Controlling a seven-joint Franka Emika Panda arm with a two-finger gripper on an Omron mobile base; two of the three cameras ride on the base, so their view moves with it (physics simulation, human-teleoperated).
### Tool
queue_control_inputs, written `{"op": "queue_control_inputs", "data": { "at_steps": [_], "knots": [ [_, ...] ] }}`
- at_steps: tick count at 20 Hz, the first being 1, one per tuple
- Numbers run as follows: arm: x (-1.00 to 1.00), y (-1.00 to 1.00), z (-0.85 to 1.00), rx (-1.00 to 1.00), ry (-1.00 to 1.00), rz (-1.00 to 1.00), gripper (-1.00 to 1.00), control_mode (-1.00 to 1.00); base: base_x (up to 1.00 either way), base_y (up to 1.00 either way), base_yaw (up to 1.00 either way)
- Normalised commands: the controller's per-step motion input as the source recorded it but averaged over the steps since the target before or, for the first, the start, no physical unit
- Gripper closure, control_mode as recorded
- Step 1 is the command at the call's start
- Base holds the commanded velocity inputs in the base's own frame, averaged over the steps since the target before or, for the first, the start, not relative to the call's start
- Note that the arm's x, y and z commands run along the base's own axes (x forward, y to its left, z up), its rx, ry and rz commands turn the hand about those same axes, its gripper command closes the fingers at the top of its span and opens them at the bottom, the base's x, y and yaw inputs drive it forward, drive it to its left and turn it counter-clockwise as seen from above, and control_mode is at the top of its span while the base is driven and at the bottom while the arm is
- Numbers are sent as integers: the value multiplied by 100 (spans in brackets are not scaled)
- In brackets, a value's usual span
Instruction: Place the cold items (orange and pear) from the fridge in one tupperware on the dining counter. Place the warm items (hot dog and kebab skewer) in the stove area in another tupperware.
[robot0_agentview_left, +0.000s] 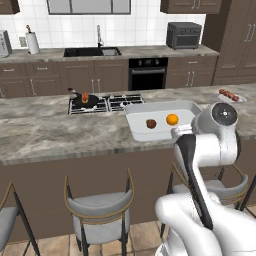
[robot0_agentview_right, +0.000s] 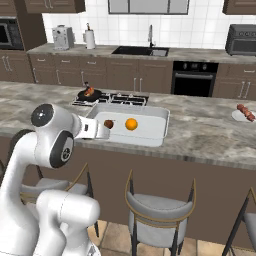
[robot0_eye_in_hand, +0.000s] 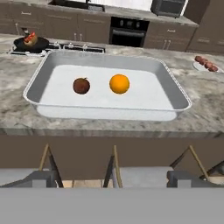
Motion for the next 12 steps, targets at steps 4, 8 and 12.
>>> {"op": "queue_control_inputs", "data": {
  "at_steps": [4, 8, 12],
  "knots": [
    [-78, 15, 5, 30, 4, 0, -100, -100, 0, 0, 0],
    [-43, 13, 0, 7, 0, -2, -100, -100, 0, 0, 0],
    [-2, 9, 0, -3, -6, 1, -100, -100, 0, 0, 0]
  ]
}}
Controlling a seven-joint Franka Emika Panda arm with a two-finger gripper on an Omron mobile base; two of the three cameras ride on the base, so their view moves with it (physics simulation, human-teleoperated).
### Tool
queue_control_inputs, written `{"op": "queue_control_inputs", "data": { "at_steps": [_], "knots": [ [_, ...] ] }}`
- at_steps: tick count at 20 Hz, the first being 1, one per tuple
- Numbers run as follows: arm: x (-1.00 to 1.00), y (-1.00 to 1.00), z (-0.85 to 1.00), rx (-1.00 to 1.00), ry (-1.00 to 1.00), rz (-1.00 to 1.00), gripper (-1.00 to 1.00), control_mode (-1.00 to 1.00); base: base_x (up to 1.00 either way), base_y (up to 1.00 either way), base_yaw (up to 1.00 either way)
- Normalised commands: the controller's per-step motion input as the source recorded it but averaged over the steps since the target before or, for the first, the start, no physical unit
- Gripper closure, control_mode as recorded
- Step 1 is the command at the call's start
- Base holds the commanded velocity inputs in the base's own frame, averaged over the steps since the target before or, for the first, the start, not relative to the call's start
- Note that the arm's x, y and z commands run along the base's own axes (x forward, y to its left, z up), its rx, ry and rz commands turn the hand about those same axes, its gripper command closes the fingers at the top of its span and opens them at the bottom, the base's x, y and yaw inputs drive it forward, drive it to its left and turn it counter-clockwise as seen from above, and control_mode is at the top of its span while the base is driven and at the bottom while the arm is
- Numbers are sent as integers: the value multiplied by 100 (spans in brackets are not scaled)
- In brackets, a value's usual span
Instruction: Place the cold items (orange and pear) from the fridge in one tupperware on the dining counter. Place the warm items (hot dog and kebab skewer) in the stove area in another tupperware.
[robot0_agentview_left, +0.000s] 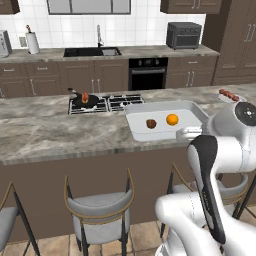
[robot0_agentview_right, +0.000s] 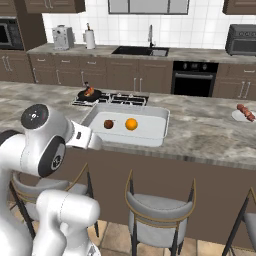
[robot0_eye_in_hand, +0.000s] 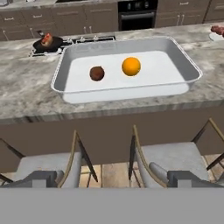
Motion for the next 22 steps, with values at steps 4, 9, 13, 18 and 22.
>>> {"op": "queue_control_inputs", "data": {
  "at_steps": [4, 9, 13, 18, 22],
  "knots": [
    [-37, 7, 0, -14, -49, 0, -100, -100, 0, 0, 0],
    [-20, 2, 0, -5, -21, 0, -100, 100, -36, 0, -4],
    [0, 0, 0, 0, 0, 0, -100, 100, -48, -23, -30],
    [0, 0, 0, 0, 0, 0, -100, 100, -21, -74, -34],
    [0, 0, 0, 0, 0, 0, -100, 100, -1, -91, -31]
  ]
}}
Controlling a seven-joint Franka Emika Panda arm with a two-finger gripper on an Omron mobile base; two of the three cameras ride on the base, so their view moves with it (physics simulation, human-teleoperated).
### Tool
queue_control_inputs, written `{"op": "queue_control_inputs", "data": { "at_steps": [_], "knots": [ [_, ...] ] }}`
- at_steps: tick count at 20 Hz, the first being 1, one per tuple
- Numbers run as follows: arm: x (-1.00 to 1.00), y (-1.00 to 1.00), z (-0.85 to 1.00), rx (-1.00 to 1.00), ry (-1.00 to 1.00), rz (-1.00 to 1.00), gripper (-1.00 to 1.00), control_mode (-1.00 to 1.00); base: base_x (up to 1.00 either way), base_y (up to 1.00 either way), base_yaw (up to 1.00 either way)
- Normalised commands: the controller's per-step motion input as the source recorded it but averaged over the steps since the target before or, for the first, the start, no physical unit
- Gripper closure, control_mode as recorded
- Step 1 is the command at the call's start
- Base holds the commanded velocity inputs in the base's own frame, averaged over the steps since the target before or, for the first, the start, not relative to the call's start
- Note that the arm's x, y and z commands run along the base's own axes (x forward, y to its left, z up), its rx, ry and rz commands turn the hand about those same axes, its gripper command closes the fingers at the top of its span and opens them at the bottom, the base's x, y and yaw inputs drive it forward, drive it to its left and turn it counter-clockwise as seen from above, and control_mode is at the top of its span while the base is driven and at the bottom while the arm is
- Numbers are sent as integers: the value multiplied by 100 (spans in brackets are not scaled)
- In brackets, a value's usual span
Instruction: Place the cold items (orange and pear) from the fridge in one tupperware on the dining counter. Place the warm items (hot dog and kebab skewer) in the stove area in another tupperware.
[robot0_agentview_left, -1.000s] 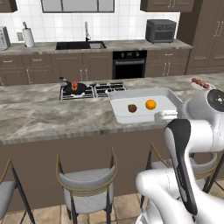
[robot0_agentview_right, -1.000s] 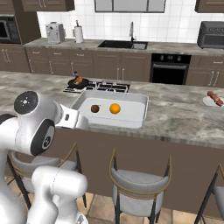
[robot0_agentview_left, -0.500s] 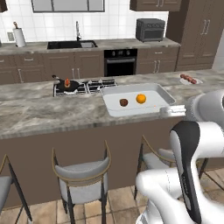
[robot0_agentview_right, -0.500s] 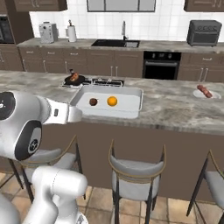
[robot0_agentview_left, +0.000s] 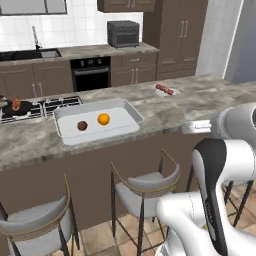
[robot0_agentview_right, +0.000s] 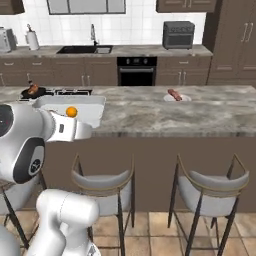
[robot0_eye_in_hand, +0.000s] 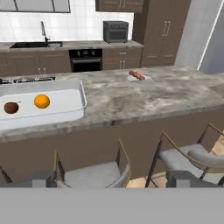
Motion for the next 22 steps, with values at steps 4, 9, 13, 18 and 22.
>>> {"op": "queue_control_inputs", "data": {
  "at_steps": [4, 9, 13, 18, 22],
  "knots": [
    [0, 0, 0, 0, 0, 0, -100, 100, 0, -99, -26],
    [0, 0, 0, 0, 0, 0, -100, 100, 0, -94, -19],
    [0, 0, 0, 0, 0, 0, -100, 100, 0, -89, -8],
    [0, 0, 0, 0, 0, 0, -100, 100, 4, -74, -1],
    [0, 0, 0, 0, 0, 0, -100, 100, 2, -48, 2]
  ]
}}
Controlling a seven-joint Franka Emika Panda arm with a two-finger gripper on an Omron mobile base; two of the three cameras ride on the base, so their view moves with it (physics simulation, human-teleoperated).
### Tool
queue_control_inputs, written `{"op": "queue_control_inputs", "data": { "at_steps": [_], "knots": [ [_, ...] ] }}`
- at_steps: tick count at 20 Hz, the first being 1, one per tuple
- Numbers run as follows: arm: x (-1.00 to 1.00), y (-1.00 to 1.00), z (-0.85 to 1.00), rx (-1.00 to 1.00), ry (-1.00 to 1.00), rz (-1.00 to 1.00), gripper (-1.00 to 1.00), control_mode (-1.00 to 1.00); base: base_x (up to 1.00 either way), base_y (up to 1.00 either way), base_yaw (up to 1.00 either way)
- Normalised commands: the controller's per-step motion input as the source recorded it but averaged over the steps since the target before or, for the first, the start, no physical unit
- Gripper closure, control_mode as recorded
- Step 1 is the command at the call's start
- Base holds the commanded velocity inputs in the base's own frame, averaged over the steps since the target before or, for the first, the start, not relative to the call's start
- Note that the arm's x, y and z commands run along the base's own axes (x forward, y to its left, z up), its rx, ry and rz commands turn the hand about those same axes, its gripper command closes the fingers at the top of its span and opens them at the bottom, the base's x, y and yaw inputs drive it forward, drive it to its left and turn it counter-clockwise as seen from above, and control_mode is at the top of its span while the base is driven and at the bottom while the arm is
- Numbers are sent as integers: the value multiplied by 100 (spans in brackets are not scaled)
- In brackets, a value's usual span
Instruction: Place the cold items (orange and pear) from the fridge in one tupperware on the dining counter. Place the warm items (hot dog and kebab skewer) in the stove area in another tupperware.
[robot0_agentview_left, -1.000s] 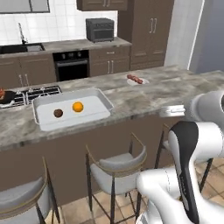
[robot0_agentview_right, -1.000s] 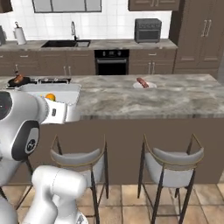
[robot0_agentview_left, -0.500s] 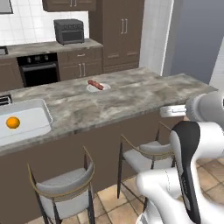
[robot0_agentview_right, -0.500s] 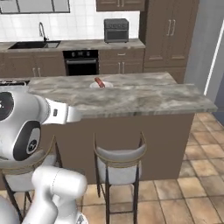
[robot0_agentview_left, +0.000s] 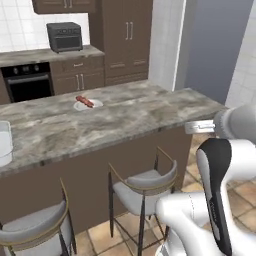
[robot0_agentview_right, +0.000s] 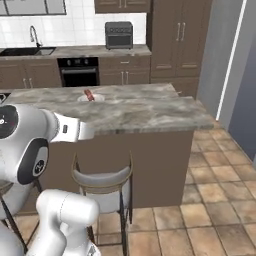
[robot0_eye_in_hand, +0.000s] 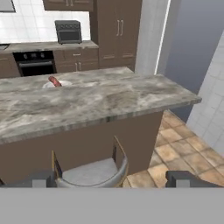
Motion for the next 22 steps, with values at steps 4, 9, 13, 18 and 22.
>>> {"op": "queue_control_inputs", "data": {
  "at_steps": [4, 9, 13, 18, 22],
  "knots": [
    [0, 0, 0, 0, 0, 0, -100, 100, 59, -48, 19],
    [0, 0, 0, 0, 0, 0, -100, 100, 61, -72, 44],
    [0, 0, 0, 0, 0, 0, -100, 100, 36, -87, 35],
    [0, 0, 0, 0, 0, 0, -100, 100, 22, -95, 28],
    [0, 0, 0, 0, 0, 0, -100, 100, 32, -93, 25]
  ]
}}
